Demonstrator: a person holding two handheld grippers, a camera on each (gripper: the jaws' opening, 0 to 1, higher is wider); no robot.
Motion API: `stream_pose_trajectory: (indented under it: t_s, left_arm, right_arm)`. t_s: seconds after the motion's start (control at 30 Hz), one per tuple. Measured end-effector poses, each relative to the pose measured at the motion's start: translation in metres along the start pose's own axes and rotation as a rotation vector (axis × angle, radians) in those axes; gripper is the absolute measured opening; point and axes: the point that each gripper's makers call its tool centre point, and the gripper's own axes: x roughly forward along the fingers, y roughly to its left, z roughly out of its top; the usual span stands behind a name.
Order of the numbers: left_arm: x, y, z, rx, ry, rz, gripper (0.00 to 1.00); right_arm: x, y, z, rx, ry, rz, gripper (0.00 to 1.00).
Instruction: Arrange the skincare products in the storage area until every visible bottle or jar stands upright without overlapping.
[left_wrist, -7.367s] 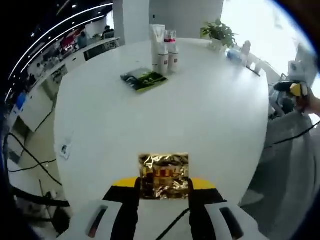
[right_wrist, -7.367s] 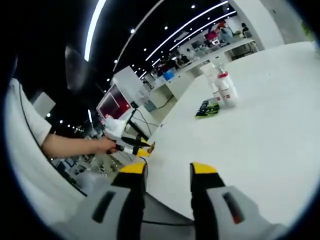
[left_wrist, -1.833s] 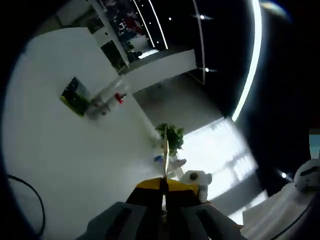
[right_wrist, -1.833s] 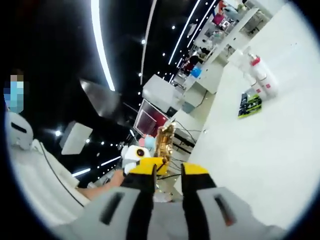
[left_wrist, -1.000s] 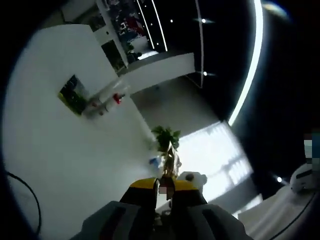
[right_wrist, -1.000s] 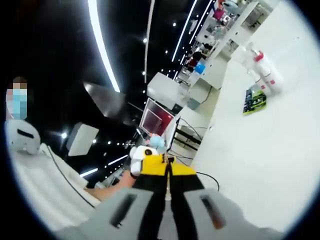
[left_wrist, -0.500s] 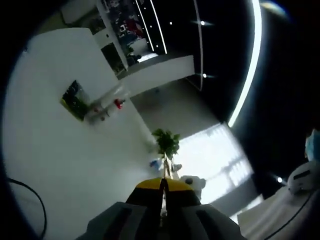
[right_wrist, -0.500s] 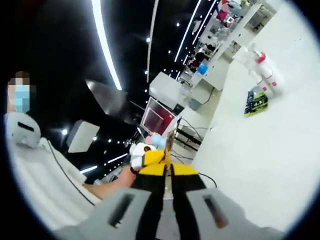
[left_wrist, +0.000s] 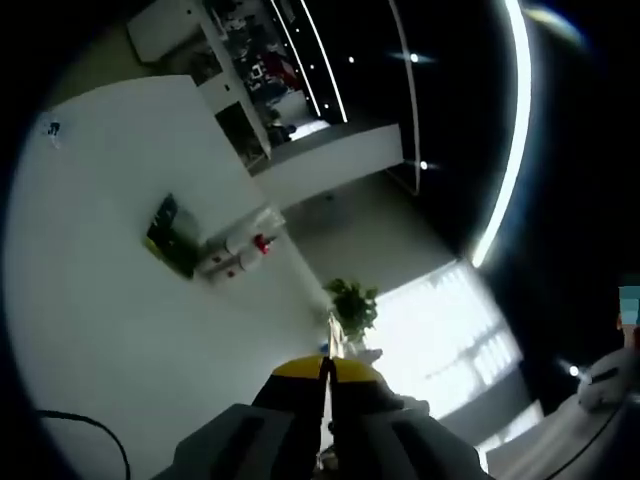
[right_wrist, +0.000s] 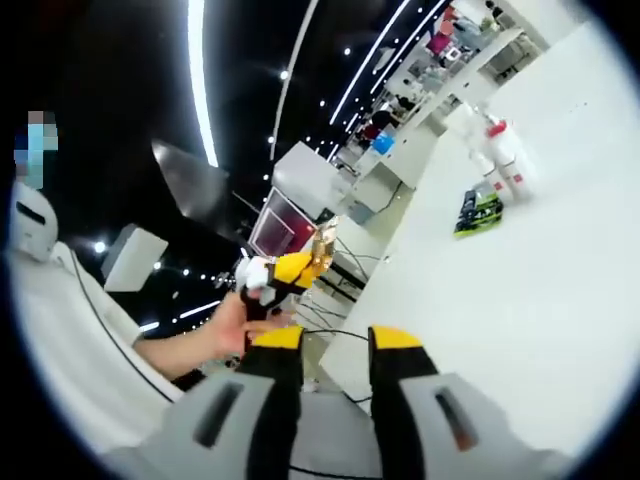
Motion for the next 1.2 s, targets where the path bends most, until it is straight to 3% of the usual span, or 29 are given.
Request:
stream_pose_trajectory:
  t_s: [0.13, 0.33, 0.6, 0.73, 0.9, 1.0, 1.2]
  left_arm:
    - [0.003, 0.007, 0.028, 0.022, -0.021, 0.02, 0.01]
    - [0.009, 0.023, 0.055, 0.028, -0.048, 0.053, 0.01]
    - [0.017, 0.054, 0.084, 0.013, -0.061, 0.111, 0.01]
    - [0.021, 0.066, 0.098, 0.009, -0.068, 0.131, 0.01]
    - [0.027, 0.083, 0.106, 0.0, -0.068, 0.166, 0.01]
    - [0.03, 0.092, 0.108, -0.02, -0.074, 0.182, 0.01]
    - [0.031, 0.108, 0.114, -0.056, -0.092, 0.21, 0.01]
  right_arm:
    - [-0.009, -0.011, -0.011, -0.037, 0.003, -0.069, 0.29]
    - [-0.016, -0.02, -0.024, -0.041, 0.009, -0.119, 0.3]
    - [-0.023, -0.032, -0.04, -0.079, 0.031, -0.197, 0.3]
    - [-0.025, -0.039, -0.037, -0.148, 0.026, -0.261, 0.31]
    - [-0.028, -0.044, -0.037, -0.218, 0.038, -0.323, 0.31]
    - [-0.028, -0.04, -0.038, -0.257, 0.038, -0.322, 0.3]
    - [-0.026, -0.046, -0.04, -0.266, 0.059, -0.34, 0.3]
